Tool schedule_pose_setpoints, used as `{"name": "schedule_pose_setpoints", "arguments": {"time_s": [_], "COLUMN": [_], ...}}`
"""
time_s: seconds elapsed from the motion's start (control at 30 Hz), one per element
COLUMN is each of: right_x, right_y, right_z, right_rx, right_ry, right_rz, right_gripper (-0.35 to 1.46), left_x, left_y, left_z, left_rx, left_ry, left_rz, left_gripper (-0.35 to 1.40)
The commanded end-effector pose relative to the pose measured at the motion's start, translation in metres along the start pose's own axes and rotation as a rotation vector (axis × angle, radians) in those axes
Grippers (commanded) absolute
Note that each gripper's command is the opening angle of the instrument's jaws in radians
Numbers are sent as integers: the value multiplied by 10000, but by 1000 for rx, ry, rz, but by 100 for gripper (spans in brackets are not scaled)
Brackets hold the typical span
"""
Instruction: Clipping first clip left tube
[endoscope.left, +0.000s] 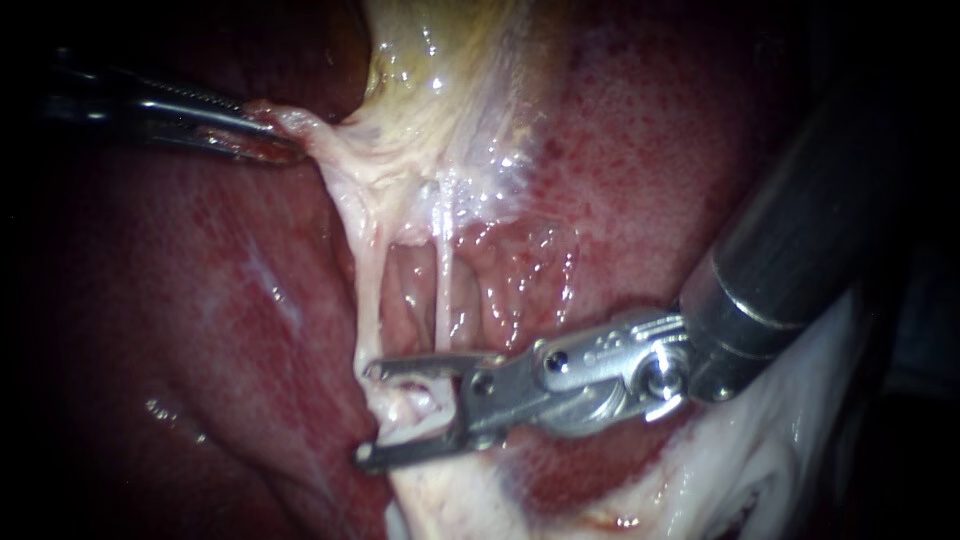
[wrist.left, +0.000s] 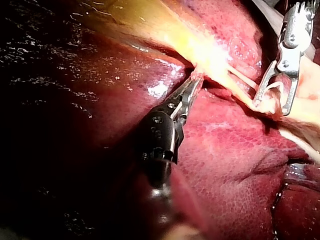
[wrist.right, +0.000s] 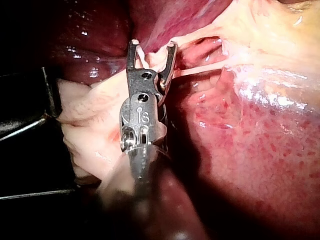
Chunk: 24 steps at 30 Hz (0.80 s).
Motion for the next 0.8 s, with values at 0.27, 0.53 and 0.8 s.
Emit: {"name": "schedule_pose_setpoints", "arguments": {"time_s": [0.27, 0.53, 0.8], "right_x": [-2, -6, -24], "right_y": [-3, -3, 17], "right_z": [-15, -39, -40], "right_rx": [6, 19, 81], "right_ry": [1, 26, 69], "right_rz": [6, 49, 131], "right_gripper": [48, 48, 48], "left_x": [0, 0, 1], "left_y": [0, 0, 0], "left_z": [-2, -5, -5], "left_rx": [-1, -3, -2], "left_ry": [0, 0, 0], "left_rz": [0, 0, -1], "left_gripper": [-35, -35, -35]}}
